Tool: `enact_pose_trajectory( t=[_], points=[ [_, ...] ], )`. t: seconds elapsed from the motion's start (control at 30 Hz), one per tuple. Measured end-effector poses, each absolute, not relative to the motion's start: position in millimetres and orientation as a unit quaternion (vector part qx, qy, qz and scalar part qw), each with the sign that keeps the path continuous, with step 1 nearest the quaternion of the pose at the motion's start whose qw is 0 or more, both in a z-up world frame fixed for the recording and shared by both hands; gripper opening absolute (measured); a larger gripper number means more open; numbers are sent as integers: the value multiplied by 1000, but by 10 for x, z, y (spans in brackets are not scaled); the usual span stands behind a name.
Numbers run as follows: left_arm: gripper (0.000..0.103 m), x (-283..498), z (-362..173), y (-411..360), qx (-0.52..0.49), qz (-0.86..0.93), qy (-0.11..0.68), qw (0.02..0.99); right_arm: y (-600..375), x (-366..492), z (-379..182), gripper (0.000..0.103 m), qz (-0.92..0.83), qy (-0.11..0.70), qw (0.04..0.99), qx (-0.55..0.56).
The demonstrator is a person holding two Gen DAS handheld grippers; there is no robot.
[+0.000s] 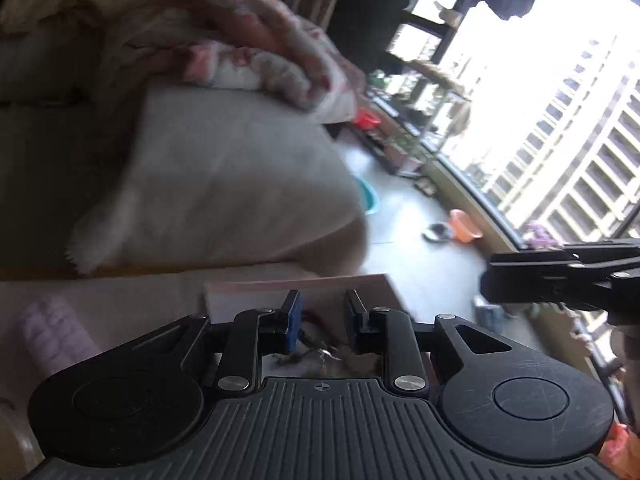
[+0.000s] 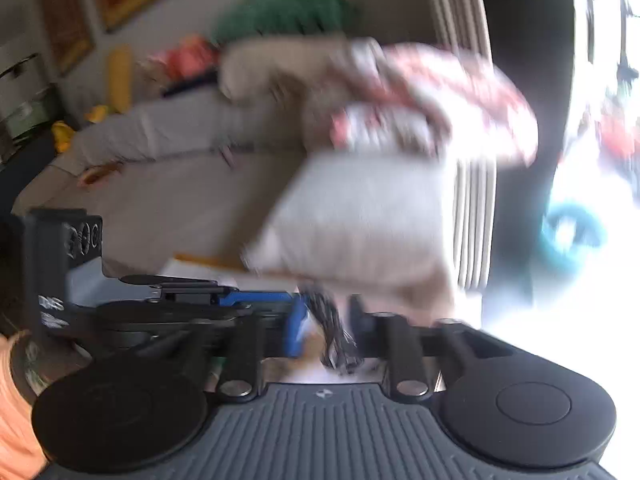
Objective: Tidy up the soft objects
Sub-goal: 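Carry the furry keychain over the pink box and open the left tool, then lower the black cable into the pink box and open the right tool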
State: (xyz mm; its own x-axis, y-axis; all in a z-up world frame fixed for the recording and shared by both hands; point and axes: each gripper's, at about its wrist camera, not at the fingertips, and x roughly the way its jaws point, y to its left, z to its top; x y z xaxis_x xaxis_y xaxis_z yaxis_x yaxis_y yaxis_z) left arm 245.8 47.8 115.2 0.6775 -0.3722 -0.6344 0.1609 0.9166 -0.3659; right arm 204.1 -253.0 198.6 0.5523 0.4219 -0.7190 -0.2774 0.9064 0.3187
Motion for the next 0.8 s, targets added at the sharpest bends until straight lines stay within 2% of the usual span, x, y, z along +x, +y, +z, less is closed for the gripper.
enact_pose_trajectory(
  t=[0.13,0.4,0.47,0.5,0.57,0.63,0.8],
  points=[
    [25,2315,1230,857,-179,-170,342,906,-2538,2072,1656,38,192,448,869,86],
    [25,1250,1544,1648,-86,-107,311,941,-2144,1528,1424,48,181,398,899,-30],
    [25,1002,1521,1909,-57,-68,294,952,-2002,1336,1430,58,188,370,909,-51],
    [25,906,1533,2024,-43,-52,292,954,-1924,1221,1430,60,191,350,915,-60],
    [25,695,1436,2234,-30,-34,304,952,-1757,998,1427,66,195,313,927,-73],
    [25,497,1278,2356,-40,-40,326,944,-1585,866,1394,66,213,301,926,-78],
    [25,242,841,2269,-58,-65,362,928,-1187,663,1269,66,290,333,896,-54]
  ],
)
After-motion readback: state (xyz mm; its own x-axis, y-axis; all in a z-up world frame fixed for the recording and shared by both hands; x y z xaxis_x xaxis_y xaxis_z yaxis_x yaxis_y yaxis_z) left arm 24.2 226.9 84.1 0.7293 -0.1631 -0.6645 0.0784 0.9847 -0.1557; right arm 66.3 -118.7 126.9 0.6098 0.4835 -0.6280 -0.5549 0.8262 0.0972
